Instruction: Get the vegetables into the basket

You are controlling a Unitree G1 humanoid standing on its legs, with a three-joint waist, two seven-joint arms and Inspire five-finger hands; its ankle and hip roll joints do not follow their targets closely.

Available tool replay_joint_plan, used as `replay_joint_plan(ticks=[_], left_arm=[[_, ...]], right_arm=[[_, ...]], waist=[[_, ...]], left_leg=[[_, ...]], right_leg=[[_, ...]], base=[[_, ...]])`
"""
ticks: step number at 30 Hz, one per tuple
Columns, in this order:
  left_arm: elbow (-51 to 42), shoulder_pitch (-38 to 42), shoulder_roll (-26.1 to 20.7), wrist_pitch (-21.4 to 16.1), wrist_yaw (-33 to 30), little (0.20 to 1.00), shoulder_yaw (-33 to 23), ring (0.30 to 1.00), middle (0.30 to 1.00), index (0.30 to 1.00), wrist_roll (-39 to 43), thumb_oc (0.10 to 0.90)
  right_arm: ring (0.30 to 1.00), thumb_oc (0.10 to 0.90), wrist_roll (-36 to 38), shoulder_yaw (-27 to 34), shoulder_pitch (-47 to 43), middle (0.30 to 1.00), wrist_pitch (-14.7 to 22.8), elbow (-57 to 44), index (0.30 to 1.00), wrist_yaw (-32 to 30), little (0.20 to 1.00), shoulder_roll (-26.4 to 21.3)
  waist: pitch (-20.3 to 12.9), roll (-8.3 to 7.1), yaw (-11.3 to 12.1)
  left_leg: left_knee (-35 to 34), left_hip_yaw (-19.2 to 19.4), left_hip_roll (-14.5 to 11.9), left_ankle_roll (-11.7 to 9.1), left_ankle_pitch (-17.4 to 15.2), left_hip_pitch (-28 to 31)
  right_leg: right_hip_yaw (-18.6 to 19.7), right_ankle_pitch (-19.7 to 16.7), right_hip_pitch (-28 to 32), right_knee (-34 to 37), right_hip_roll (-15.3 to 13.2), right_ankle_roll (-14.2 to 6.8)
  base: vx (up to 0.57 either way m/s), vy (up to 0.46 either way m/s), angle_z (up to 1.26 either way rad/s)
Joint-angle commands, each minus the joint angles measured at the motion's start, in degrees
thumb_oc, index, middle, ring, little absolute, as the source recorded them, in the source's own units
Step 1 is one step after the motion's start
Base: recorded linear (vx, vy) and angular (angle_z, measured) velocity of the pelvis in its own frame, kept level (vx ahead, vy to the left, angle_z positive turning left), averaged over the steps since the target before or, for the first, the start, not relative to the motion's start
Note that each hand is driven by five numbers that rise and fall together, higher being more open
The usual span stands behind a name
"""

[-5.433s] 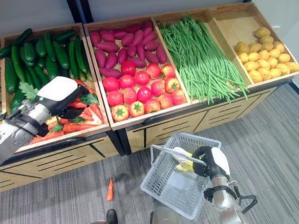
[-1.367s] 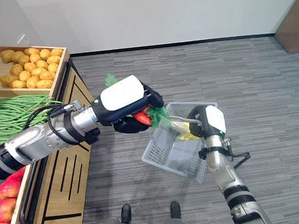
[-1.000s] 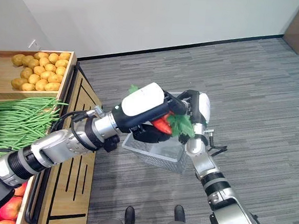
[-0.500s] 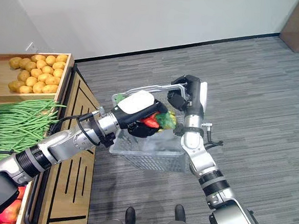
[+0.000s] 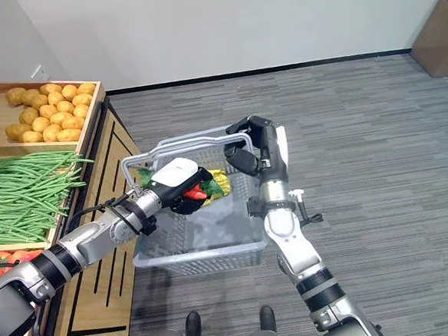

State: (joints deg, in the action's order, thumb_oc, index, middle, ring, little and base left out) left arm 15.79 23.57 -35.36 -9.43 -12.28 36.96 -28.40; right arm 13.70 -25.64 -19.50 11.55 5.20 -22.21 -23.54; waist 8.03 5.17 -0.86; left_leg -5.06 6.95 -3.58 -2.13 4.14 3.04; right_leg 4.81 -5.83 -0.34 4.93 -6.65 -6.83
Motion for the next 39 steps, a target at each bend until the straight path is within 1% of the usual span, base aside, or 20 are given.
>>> replay_joint_plan(ticks=[1,5,7,8,10,12,14,15,17,18,20,21,25,27,30,35,37,38,39], left_arm=[[3.68,4.91,-0.38,0.43,-5.33,1.0,-4.74,1.0,1.0,1.0,-2.08,0.9],[2.88,4.01,0.69,0.29,-5.56,1.0,-5.98,1.0,1.0,1.0,-1.0,0.9],[0.73,4.24,0.97,-0.53,-5.07,1.0,-5.77,1.0,1.0,1.0,0.04,0.9],[-1.87,4.09,1.27,-1.35,-4.43,1.0,-5.89,1.0,1.0,1.0,2.24,0.9],[-1.97,4.04,1.21,-1.32,-4.36,1.0,-5.93,1.0,1.0,1.0,2.3,0.9],[-6.49,4.23,1.95,-2.89,-2.99,1.0,-5.65,1.0,1.0,1.0,6.62,0.9],[-7.38,4.31,1.95,-3.03,-2.79,1.0,-5.52,1.0,1.0,1.0,7.41,0.9],[-10.65,4.82,2.02,-4.12,-1.72,1.0,-4.77,1.0,1.0,1.0,9.7,0.9],[-13.32,4.89,1.87,-4.76,-0.82,1.0,-4.4,1.0,1.0,1.0,11.47,0.9],[-16.36,4.85,1.57,-5.75,0.12,1.0,-4.17,1.0,1.0,1.0,13.53,0.9],[-16.48,4.81,1.5,-5.69,0.21,1.0,-4.21,1.0,1.0,1.0,13.61,0.9],[-19.36,4.44,1.24,-6.58,1.12,1.0,-3.95,1.0,1.0,1.0,16.33,0.9],[-24.04,2.21,-0.25,-7.36,1.93,1.0,-4.39,1.0,1.0,1.0,21.82,0.9],[-26.14,-0.27,-1.37,-7.61,2.54,1.0,-5.21,1.0,1.0,1.0,25.31,0.9],[-29.06,-3.76,-4.91,-8.27,5.68,1.0,-6.02,1.0,1.0,1.0,29.57,0.9],[-29.34,-11.38,-9.61,-8.41,11.22,1.0,-8.28,1.0,1.0,1.0,39.52,0.9],[-29.03,-14.11,-10.36,-8.27,12.73,1.0,-9.66,1.0,1.0,1.0,42.88,0.9],[-28.52,-15.83,-10.0,-8.19,13.13,1.0,-10.51,1.0,1.0,1.0,44.98,0.9],[-28.47,-16.65,-10.21,-7.97,13.68,1.0,-10.91,1.0,1.0,1.0,45.65,0.9]], right_arm=[[0.3,0.4,1.92,2.92,-4.72,0.3,11.35,-12.88,0.3,-0.03,0.3,3.53],[0.3,0.4,2.33,2.76,-3.67,0.3,10.84,-12.24,0.3,0.86,0.3,3.35],[0.3,0.4,1.41,2.71,-3.58,0.3,10.33,-11.37,0.3,0.96,0.3,3.28],[0.3,0.4,1.06,2.88,-3.36,0.3,10.01,-10.88,0.3,0.83,0.3,3.42],[0.3,0.4,1.06,2.87,-3.36,0.3,10.01,-10.87,0.3,0.83,0.3,3.43],[0.3,0.4,0.1,3.24,-2.95,0.3,9.39,-9.84,0.3,0.39,0.3,3.53],[0.3,0.4,0.1,3.24,-2.93,0.3,9.43,-9.66,0.3,0.36,0.3,3.53],[0.3,0.4,-0.97,3.5,-2.83,0.3,9.09,-9.07,0.3,0.11,0.3,3.43],[0.3,0.4,-1.54,3.73,-2.53,0.3,9.08,-8.5,0.3,-0.19,0.3,3.4],[0.3,0.4,-3.16,4.07,-2.5,0.3,8.56,-7.59,0.3,-0.7,0.3,3.2],[0.3,0.4,-3.2,4.07,-2.5,0.3,8.56,-7.58,0.3,-0.73,0.3,3.23],[0.3,0.4,-3.96,4.7,-2.25,0.3,8.4,-6.67,0.3,-1.14,0.3,2.88],[0.3,0.4,-7.31,6.23,-1.45,0.3,7.16,-4.3,0.3,-2.53,0.3,1.85],[0.3,0.4,-8.84,7.63,-0.84,0.3,6.55,-2.66,0.3,-3.45,0.3,1.21],[0.3,0.4,-10.69,9.56,-0.18,0.3,5.62,0.28,0.3,-4.1,0.3,0.25],[0.3,0.4,-13.17,12.73,-0.12,0.3,4.12,6.51,0.3,-4.93,0.3,-1.05],[0.3,0.4,-13.48,13.9,-0.11,0.3,3.64,9.37,0.3,-5.1,0.3,-1.66],[0.3,0.4,-14.04,14.67,0.21,0.3,3.21,10.92,0.3,-5.23,0.3,-2.09],[0.3,0.4,-13.93,14.93,0.25,0.3,3.27,11.53,0.3,-5.21,0.3,-2.12]], waist=[[-5.98,-3.65,0.68],[-5.94,-3.72,0.52],[-6.1,-3.78,0.57],[-6.18,-3.77,0.63],[-6.19,-3.77,0.6],[-6.31,-3.81,0.64],[-6.33,-3.84,0.6],[-6.32,-3.87,0.68],[-6.35,-3.9,0.69],[-6.42,-3.88,0.79],[-6.42,-3.9,0.77],[-6.41,-3.91,0.91],[-6.46,-4.03,1.3],[-6.38,-4.14,1.58],[-6.27,-4.14,2.06],[-6.09,-4.17,2.94],[-5.98,-4.14,3.31],[-5.84,-4.18,3.56],[-5.81,-4.16,3.56]], left_leg=[[0.06,-0.27,-1.11,-2.68,-2.21,0.33],[0.06,-0.22,-1.19,-2.75,-2.25,0.44],[0.06,-0.38,-1.17,-2.72,-2.26,0.47],[0.06,-0.54,-1.11,-2.73,-2.22,0.49],[0.06,-0.56,-1.11,-2.73,-2.22,0.49],[0.06,-0.84,-1.02,-2.68,-2.19,0.35],[0.06,-0.93,-0.98,-2.67,-2.16,0.3],[0.06,-1.2,-0.95,-2.65,-2.13,0.22],[0.06,-1.39,-0.88,-2.62,-2.15,0.17],[0.06,-1.52,-0.81,-2.57,-2.16,0.12],[0.06,-1.53,-0.81,-2.57,-2.16,0.12],[0.06,-1.66,-0.76,-2.52,-2.2,0.05],[0.06,-1.99,-0.61,-2.4,-2.21,0.06],[0.06,-2.21,-0.51,-2.29,-2.14,-0.06],[0.06,-2.57,-0.41,-2.23,-2.1,-0.18],[0.06,-2.86,-0.34,-2.06,-2.07,-0.2],[0.06,-3.06,-0.35,-2.02,-1.99,-0.19],[0.06,-3.17,-0.3,-1.98,-1.93,-0.25],[0.06,-3.23,-0.3,-1.96,-1.91,-0.25]], right_leg=[[-4.41,0.18,0.96,0.07,-1.64,-3.22],[-4.61,0.19,1.12,0.07,-1.69,-3.14],[-4.76,0.22,1.22,0.07,-1.67,-3.09],[-4.81,0.24,1.29,0.07,-1.66,-3.04],[-4.83,0.24,1.29,0.07,-1.66,-3.04],[-5.04,0.33,1.39,0.07,-1.7,-2.97],[-5.09,0.33,1.39,0.07,-1.72,-2.97],[-5.17,0.36,1.46,0.07,-1.8,-2.92],[-5.23,0.38,1.52,0.07,-1.84,-2.94],[-5.32,0.38,1.6,0.07,-1.94,-2.97],[-5.34,0.39,1.61,0.07,-1.94,-2.97],[-5.47,0.42,1.65,0.07,-2.0,-2.97],[-5.77,0.37,1.76,0.07,-2.16,-2.95],[-5.89,0.32,1.79,0.07,-2.23,-2.93],[-6.1,0.22,1.77,0.07,-2.33,-2.91],[-6.33,0.3,1.88,0.07,-2.29,-2.72],[-6.36,0.37,1.92,0.07,-2.23,-2.63],[-6.41,0.37,1.92,0.07,-2.21,-2.57],[-6.42,0.4,1.93,0.07,-2.19,-2.55]], base=[[0.0,0.0,0.0],[0.0,0.0,0.0],[0.0,0.0,0.0],[0.0,0.0,0.0],[0.0,0.0,0.0],[0.0,0.0,0.0],[0.0,0.0,0.0],[0.0,0.0,0.0],[0.0,0.0,0.0],[0.0,0.007,0.03],[0.0,0.005,0.03],[0.0,0.004,0.05],[0.0,0.005,0.07],[0.0,-0.002,0.09],[0.0,-0.002,0.02],[0.0,-0.003,0.02],[0.01,-0.003,0.02],[0.0,0.0,0.0],[0.0,0.0,0.0]])
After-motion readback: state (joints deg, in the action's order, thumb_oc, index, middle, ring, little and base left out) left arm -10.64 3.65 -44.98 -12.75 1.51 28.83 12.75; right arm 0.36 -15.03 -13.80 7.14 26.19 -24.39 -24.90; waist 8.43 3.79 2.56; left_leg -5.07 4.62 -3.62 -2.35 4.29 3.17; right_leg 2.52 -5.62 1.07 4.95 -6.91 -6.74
